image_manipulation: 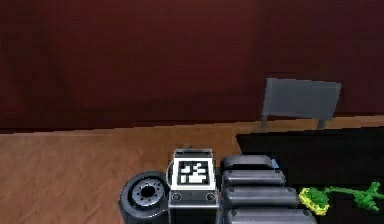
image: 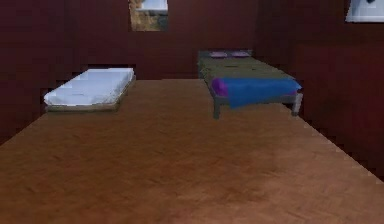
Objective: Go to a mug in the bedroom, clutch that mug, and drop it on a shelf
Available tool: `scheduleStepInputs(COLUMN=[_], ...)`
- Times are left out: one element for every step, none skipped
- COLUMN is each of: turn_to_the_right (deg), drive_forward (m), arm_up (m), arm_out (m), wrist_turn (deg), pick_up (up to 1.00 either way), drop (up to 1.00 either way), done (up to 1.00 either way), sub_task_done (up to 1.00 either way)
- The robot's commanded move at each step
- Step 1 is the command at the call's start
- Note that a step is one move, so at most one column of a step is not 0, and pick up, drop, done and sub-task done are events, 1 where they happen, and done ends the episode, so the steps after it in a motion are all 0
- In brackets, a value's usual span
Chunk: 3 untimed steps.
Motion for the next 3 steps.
scheduleStepInputs(turn_to_the_right=[0.0, -6.0, 0.0], drive_forward=[0.15, 0.0, 0.3], arm_up=[0.0, 0.0, 0.0], arm_out=[0.0, 0.0, 0.0], wrist_turn=[0.0, 0.0, 0.0], pick_up=[0.0, 0.0, 0.0], drop=[0.0, 0.0, 0.0], done=[0.0, 0.0, 0.0], sub_task_done=[0.0, 0.0, 0.0])
